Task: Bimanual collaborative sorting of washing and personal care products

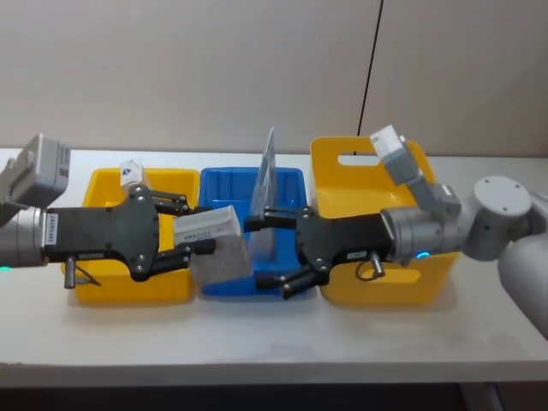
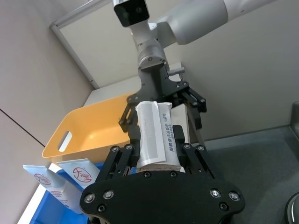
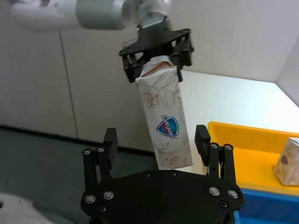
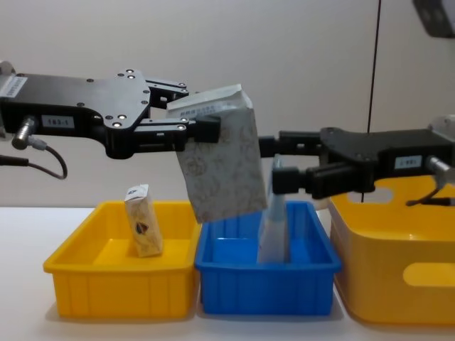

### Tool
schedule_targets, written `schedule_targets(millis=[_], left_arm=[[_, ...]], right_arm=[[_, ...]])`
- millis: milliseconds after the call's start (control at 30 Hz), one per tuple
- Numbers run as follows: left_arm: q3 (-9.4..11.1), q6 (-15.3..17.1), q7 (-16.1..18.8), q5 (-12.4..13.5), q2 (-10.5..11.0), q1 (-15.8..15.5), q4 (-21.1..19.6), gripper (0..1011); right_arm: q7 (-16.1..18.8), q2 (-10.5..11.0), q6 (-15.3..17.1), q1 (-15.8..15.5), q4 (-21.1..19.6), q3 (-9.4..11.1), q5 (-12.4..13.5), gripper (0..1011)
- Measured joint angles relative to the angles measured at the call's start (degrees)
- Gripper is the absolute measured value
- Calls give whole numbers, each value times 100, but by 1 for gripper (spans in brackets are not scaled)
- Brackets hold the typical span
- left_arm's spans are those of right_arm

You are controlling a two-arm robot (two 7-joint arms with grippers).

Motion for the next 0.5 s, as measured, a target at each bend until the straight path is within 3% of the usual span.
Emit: schedule_targets(millis=[200,500], left_arm=[[0,0,0,0,0,0,0,367],[0,0,0,0,0,0,0,367]], right_arm=[[269,-218,-444,309,492,-170,-137,1000],[333,-417,-858,570,879,-307,-248,1000]])
